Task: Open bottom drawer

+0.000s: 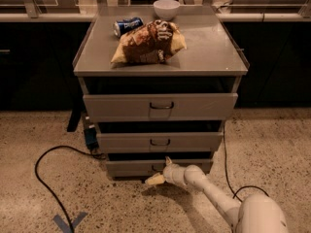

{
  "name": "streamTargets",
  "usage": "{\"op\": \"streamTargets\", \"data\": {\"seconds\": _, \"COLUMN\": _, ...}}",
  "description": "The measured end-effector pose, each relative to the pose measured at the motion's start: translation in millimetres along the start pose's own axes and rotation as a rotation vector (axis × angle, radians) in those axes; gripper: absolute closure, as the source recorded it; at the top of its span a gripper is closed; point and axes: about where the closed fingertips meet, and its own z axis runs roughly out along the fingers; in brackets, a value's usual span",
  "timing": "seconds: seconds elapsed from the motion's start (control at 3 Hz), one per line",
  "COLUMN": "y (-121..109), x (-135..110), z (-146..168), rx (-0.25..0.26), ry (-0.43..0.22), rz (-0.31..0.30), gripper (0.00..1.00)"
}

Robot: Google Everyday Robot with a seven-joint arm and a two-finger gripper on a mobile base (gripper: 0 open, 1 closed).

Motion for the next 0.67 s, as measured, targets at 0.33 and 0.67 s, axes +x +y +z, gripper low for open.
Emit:
{"op": "streamTargets", "data": {"seconds": 0.33, "y": -7, "x": -3, "z": 0, "rx": 0.01, "ry": 0.0, "rz": -0.008, "gripper": 0.0}}
{"op": "streamTargets", "data": {"seconds": 0.67, "y": -19, "x": -16, "z": -2, "rx": 0.038, "ry": -0.022, "rz": -0.052, "gripper": 0.0}}
